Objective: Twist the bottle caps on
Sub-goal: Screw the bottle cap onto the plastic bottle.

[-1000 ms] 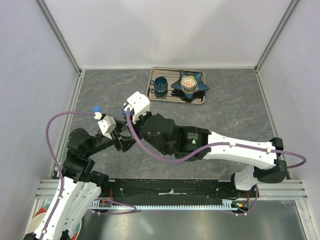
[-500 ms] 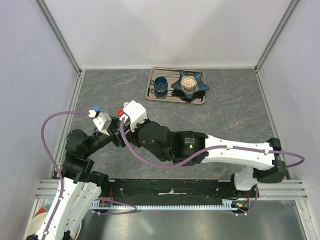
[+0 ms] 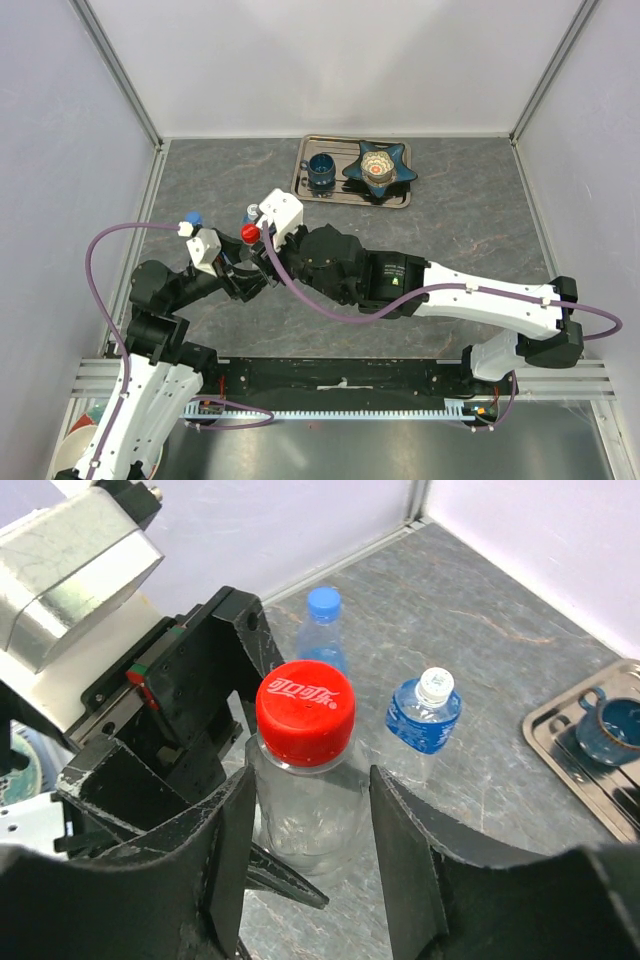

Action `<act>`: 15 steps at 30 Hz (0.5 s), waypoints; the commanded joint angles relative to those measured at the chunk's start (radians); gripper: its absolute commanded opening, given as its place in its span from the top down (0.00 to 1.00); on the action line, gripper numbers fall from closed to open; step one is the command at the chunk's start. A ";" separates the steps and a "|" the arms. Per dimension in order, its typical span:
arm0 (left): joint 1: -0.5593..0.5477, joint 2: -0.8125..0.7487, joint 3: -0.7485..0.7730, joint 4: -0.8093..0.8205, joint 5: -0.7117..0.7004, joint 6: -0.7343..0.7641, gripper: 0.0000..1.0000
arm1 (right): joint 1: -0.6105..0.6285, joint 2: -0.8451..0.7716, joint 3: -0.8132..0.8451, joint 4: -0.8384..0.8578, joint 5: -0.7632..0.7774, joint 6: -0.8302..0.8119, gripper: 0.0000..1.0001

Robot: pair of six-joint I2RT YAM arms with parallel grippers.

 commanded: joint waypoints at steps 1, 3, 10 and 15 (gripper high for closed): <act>-0.003 -0.001 -0.005 0.067 0.147 -0.040 0.98 | -0.040 -0.043 -0.011 0.146 -0.113 -0.023 0.46; -0.003 0.002 -0.006 0.070 0.154 -0.042 0.98 | -0.038 -0.043 -0.026 0.161 -0.140 -0.024 0.48; -0.001 0.001 -0.019 0.086 0.195 -0.057 0.98 | -0.052 -0.067 -0.067 0.229 -0.197 -0.036 0.50; -0.003 -0.004 -0.020 0.092 0.227 -0.065 0.98 | -0.087 -0.069 -0.086 0.291 -0.274 -0.015 0.49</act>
